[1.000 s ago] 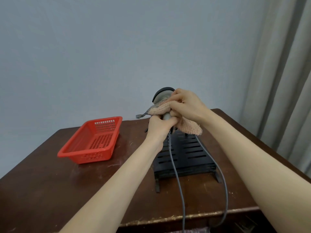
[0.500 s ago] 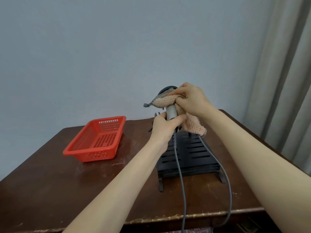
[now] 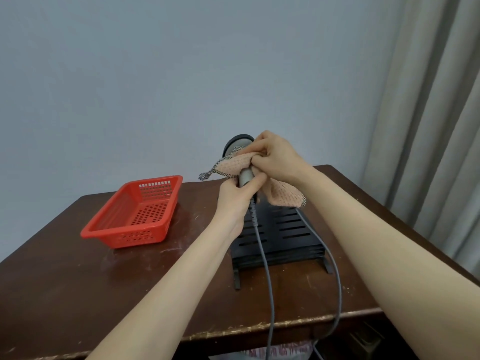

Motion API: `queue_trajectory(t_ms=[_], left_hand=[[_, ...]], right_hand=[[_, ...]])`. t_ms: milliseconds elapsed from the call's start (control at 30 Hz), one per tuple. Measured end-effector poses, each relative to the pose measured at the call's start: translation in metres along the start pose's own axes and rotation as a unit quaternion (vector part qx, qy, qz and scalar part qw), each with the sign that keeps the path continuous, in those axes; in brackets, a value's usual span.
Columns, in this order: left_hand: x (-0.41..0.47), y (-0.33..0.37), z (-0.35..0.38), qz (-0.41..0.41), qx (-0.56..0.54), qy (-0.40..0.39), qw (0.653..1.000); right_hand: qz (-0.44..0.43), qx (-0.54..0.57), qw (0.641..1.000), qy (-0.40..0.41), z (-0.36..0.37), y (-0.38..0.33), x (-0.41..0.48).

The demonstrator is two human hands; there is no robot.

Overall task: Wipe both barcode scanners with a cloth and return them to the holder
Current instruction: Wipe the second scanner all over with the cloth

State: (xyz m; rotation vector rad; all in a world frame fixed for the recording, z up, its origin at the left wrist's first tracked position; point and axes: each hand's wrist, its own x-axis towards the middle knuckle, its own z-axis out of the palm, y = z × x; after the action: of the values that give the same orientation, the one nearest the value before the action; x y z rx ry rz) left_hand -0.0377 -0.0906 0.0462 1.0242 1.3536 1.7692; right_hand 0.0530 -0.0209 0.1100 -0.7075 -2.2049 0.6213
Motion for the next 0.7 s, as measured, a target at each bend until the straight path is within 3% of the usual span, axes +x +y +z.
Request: queue_trajectory(t_ms=[200,500,700], left_hand=[[-0.004,0.003,0.003,0.009,0.017,-0.02,1.0],[-0.007,0.002,-0.001,0.063,-0.054,-0.044,0.996],[-0.01,0.002,-0.003,0.015,-0.005,-0.047,0.999]], right_hand=[[0.019,-0.009,0.999,0.038,0.0,0.005,0.006],[0.001,0.084,0.991,-0.103,-0.011,-0.002,-0.018],[0.013,0.02,0.999,0.025,-0.006,0.007,0.001]])
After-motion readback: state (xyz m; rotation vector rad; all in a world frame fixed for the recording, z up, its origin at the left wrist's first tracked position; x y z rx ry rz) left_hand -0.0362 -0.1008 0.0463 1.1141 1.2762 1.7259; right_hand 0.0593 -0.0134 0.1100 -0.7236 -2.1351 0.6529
